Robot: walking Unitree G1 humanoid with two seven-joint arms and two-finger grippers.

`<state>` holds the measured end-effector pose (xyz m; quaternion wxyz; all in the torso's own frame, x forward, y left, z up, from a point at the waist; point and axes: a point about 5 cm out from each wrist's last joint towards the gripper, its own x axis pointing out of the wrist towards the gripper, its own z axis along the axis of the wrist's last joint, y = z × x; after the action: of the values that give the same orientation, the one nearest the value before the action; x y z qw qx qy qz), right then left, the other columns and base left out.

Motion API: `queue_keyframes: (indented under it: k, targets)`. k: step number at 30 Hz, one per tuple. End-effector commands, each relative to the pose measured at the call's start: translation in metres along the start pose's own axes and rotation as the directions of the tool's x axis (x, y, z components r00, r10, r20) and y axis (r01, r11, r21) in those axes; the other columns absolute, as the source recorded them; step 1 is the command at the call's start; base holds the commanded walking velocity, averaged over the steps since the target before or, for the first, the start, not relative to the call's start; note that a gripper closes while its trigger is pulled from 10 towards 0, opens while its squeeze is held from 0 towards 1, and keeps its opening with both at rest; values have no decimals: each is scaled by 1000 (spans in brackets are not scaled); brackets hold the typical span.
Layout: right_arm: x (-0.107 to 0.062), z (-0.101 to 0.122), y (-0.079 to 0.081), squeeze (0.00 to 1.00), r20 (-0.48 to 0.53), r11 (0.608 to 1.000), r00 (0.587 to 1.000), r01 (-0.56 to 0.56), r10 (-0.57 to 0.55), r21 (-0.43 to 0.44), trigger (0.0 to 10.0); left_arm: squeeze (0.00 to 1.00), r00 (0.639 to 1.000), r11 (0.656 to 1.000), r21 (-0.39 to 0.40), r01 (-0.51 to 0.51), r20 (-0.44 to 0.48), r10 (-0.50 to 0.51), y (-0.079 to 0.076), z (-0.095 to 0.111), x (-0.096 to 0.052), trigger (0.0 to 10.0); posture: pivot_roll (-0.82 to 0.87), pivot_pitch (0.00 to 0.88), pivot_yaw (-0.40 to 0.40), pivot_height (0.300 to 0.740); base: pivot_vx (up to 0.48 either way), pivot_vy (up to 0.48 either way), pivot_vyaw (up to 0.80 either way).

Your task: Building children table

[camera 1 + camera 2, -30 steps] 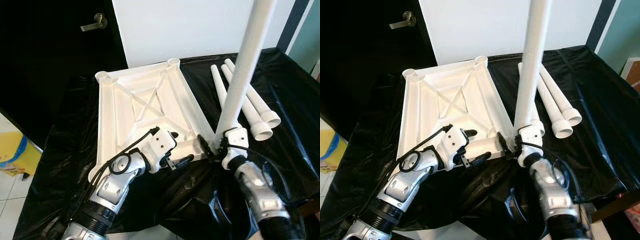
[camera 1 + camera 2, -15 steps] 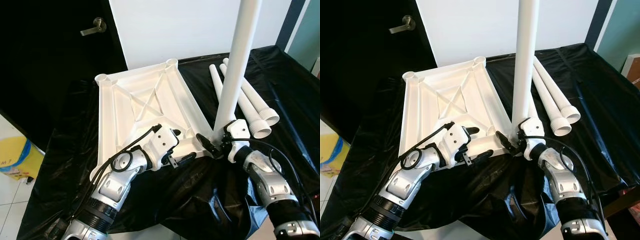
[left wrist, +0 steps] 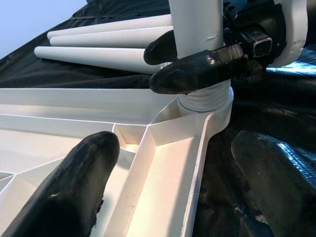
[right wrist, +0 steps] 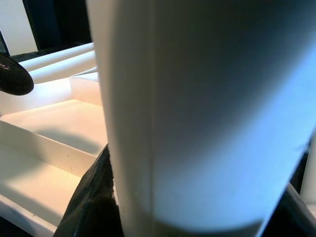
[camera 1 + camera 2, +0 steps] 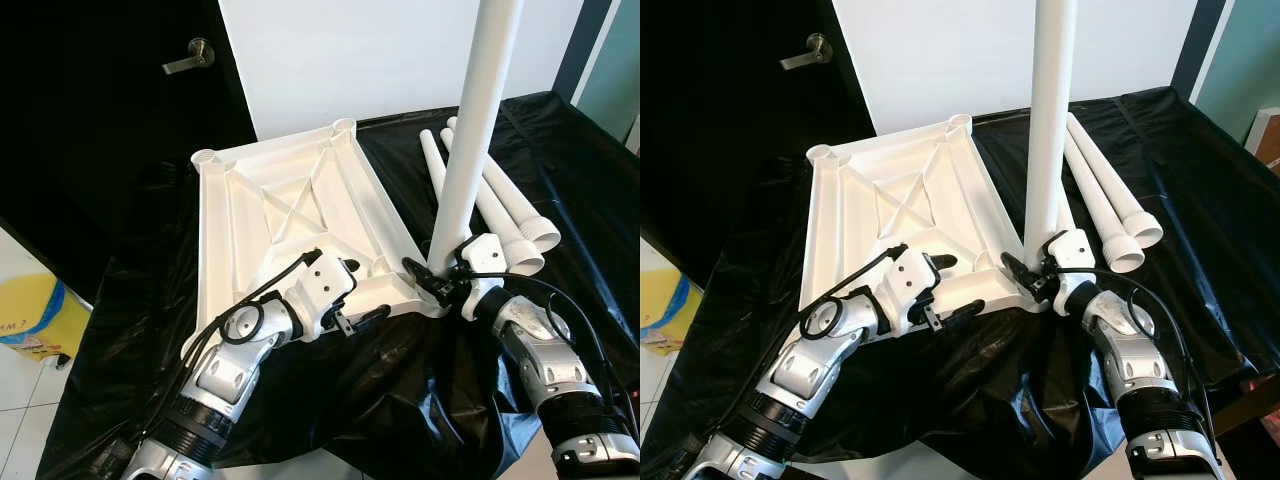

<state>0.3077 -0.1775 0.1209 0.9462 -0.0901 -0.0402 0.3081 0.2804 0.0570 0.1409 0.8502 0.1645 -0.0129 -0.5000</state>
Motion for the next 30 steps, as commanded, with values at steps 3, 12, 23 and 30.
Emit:
queue_keyframes:
  k: [3, 12, 23, 30]
  targets:
    - [0, -9, 9, 0, -20, 1000, 1000, -18, 19, 23, 10000, 0, 1000, 1000, -5, 26, -7, -26, -2, -1, -2, 10000, -175, 0, 109, 740, 0, 0, 0]
    - [-1, -15, 13, 0, -64, 989, 987, 147, -146, 16, 10000, 0, 1000, 1000, -7, 25, -4, -25, -3, -2, -1, 10000, -173, 0, 97, 740, 0, 0, 0]
    - [-2, -19, 28, 0, -74, 943, 946, 320, -314, 89, 10000, 0, 1000, 1000, -17, 3, -5, -3, -5, -3, -3, 10000, -157, 0, 72, 740, 0, 0, 0]
    - [-3, -19, 38, 0, -100, 871, 880, 474, -465, 126, 10000, 0, 1000, 1000, -25, -1, 3, 1, -8, -2, -2, 10000, -152, 0, 63, 740, 0, 0, 0]
